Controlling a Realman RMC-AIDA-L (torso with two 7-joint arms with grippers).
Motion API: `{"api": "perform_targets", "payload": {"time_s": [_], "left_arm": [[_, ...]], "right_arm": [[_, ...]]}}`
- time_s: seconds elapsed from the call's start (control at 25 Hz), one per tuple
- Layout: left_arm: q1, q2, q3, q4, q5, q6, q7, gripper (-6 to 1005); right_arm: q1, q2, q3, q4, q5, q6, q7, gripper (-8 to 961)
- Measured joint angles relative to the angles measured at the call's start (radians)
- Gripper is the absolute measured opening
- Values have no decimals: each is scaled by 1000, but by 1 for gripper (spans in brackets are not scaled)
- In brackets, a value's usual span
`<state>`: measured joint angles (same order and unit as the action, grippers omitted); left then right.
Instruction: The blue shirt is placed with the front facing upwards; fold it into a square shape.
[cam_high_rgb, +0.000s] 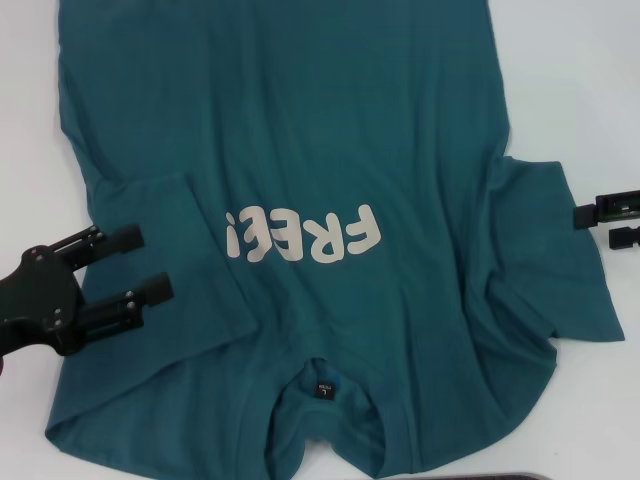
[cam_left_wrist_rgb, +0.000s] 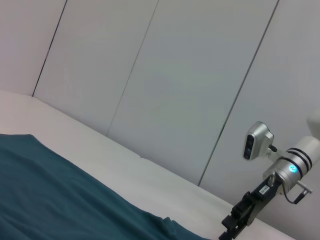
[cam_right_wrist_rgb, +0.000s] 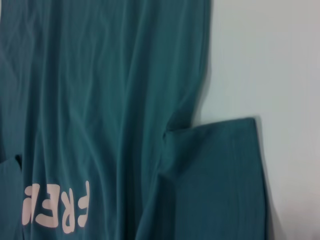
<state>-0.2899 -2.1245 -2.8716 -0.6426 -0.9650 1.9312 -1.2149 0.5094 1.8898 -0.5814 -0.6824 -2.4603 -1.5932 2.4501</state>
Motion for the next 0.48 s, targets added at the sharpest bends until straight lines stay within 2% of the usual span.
{"api": "perform_targets", "payload": {"time_s": [0.48], "left_arm": [[0,0,0,0,0,0,0,812]], "right_arm": [[3,2,0,25,-10,24,11,894]]}}
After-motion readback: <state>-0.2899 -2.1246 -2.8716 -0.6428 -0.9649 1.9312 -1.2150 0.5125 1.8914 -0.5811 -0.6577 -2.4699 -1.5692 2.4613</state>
